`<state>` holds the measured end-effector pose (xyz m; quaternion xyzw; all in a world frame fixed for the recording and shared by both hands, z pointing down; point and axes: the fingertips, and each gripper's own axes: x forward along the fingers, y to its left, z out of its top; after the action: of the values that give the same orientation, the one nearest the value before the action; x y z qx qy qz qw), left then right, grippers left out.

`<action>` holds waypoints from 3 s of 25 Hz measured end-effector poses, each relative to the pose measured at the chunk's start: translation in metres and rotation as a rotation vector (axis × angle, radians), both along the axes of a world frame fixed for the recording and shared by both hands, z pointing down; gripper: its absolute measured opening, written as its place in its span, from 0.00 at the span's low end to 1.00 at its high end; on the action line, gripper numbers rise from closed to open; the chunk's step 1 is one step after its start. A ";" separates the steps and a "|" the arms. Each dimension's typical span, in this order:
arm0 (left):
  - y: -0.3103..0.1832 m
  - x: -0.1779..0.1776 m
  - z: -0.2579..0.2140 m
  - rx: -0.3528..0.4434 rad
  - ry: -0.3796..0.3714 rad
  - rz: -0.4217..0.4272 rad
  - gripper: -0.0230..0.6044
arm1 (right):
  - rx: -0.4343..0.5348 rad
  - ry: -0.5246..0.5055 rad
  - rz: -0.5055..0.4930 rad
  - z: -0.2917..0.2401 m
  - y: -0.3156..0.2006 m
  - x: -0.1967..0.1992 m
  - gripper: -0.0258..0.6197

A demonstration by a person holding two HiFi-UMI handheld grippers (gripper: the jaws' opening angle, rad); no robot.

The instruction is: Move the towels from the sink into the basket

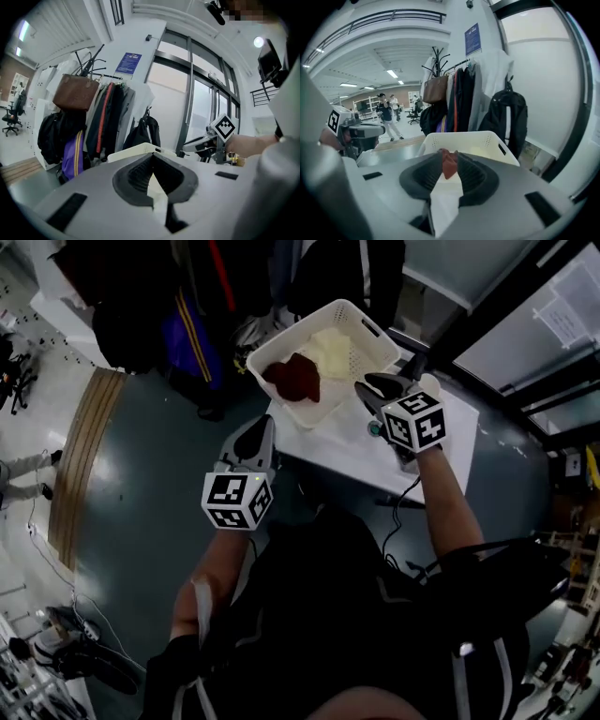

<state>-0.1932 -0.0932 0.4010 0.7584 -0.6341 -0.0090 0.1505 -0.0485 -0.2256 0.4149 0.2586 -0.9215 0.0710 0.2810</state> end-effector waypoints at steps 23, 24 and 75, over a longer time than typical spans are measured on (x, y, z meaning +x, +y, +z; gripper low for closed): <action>-0.074 0.213 0.056 -0.147 -0.040 0.390 0.05 | -0.277 0.100 0.474 0.148 0.002 0.279 0.32; -0.079 0.220 0.063 -0.162 -0.050 0.391 0.05 | -0.298 0.118 0.465 0.162 -0.001 0.282 0.33; -0.043 0.149 0.038 -0.123 -0.023 0.306 0.05 | -0.257 0.136 0.281 0.133 0.005 0.145 0.12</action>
<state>-0.0446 -0.1357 0.4391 0.8354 -0.5124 0.0615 0.1891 0.0970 -0.2207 0.5477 0.3506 -0.8386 0.2091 0.3607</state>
